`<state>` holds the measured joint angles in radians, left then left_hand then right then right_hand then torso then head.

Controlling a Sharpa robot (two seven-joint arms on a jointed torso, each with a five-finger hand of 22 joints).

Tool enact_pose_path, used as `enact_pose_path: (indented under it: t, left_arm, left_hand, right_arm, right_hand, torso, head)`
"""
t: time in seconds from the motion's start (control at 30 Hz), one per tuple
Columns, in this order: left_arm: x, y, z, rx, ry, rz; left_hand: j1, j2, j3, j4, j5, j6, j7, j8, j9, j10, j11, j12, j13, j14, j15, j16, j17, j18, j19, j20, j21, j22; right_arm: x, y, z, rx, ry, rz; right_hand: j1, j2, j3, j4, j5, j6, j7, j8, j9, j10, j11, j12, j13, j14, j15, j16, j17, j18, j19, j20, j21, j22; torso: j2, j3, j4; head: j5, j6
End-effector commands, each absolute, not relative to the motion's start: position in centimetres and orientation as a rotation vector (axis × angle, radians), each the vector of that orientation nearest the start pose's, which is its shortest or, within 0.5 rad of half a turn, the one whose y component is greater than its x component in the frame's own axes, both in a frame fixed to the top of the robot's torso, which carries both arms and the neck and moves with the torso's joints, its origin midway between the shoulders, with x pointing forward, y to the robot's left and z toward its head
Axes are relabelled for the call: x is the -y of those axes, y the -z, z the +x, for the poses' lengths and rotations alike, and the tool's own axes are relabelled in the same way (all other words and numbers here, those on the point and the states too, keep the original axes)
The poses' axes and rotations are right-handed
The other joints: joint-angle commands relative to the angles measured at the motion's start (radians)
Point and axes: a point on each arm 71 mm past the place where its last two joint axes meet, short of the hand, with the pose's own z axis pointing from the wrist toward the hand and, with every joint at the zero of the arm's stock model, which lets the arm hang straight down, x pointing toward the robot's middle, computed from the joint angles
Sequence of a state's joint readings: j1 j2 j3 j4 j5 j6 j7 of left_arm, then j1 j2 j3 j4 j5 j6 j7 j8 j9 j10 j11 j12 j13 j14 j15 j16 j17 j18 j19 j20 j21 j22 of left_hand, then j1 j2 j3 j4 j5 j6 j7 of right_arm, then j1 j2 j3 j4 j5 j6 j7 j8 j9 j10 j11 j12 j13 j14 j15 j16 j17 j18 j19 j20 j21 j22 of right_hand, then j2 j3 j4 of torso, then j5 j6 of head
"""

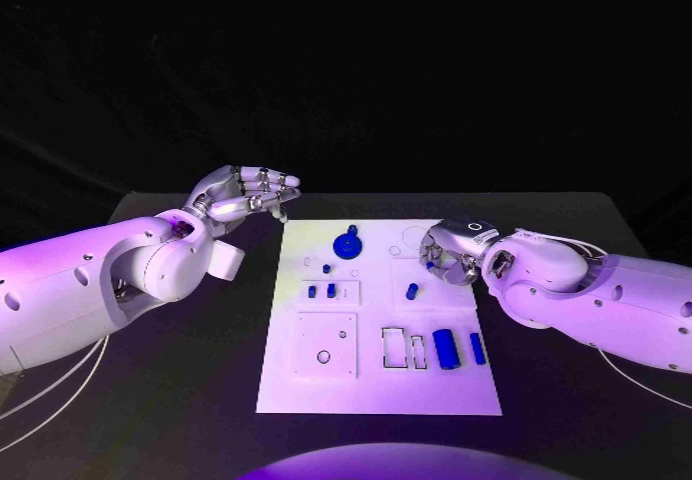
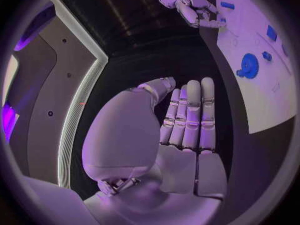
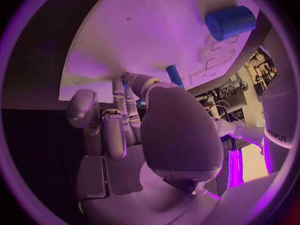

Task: Assemble the parts on the task board

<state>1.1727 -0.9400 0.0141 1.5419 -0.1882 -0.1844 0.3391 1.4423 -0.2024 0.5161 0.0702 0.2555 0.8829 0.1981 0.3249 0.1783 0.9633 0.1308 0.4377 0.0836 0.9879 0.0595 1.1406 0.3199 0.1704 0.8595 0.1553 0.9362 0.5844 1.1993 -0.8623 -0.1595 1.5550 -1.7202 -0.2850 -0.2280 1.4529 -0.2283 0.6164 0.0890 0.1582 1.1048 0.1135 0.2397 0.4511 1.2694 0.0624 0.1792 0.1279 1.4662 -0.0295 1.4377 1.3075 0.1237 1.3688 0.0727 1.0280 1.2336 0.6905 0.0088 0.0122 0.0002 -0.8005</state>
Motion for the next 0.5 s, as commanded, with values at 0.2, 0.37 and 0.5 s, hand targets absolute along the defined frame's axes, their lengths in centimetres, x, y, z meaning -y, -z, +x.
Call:
enact_pose_path:
  t: [0.2,0.37,0.5]
  left_arm:
    - [-24.03,16.85,48.2,-1.53,1.555,-0.924]
    - [-24.02,16.86,48.19,-1.532,1.555,-0.923]
    - [-24.03,16.88,48.2,-1.534,1.553,-0.923]
  left_hand:
    - [-0.001,0.011,0.001,-0.009,0.002,-0.004,0.003,0.0,-0.001,-0.005,0.003,0.006,0.0,0.003,-0.003,-0.006,-0.003,0.014,0.0,-0.006,-0.006,-0.001]
    - [-0.001,0.01,0.0,-0.011,0.002,-0.007,0.004,-0.001,-0.001,-0.008,0.004,0.006,-0.001,0.004,-0.003,-0.008,-0.004,0.014,0.0,-0.006,-0.006,-0.002]
    - [-0.002,0.01,0.0,-0.012,0.002,-0.01,0.005,-0.002,-0.002,-0.012,0.005,0.006,-0.001,0.004,-0.002,-0.009,-0.004,0.014,0.0,-0.005,-0.006,-0.002]
  right_arm:
    - [20.39,23.03,45.66,-1.698,-0.389,-0.391]
    - [20.45,22.72,45.5,-1.671,-0.399,-0.376]
    - [20.51,22.41,45.36,-1.654,-0.409,-0.364]
  right_hand:
    - [0.001,0.022,0.027,-0.024,0.007,0.009,-0.002,0.005,0.009,0.04,-0.023,-0.007,0.008,0.064,-0.007,0.003,0.037,-0.014,0.0,-0.007,0.012,0.01]
    - [-0.005,0.02,0.037,-0.031,0.006,0.011,-0.002,0.006,0.012,0.045,-0.024,-0.011,0.011,0.064,-0.008,0.004,0.036,-0.015,0.001,-0.008,0.017,0.016]
    - [-0.01,0.019,0.042,-0.034,0.006,0.012,-0.002,0.006,0.014,0.048,-0.024,-0.012,0.013,0.064,-0.008,0.004,0.036,-0.015,0.001,-0.008,0.019,0.018]
  torso:
    - [0.0,0.0012,-0.0004]
    - [0.0,0.0007,-0.0005]
    - [0.0,0.0008,-0.0001]
  head:
    - [-0.002,-0.001]
    - [-0.003,0.0]
    - [-0.005,0.0]
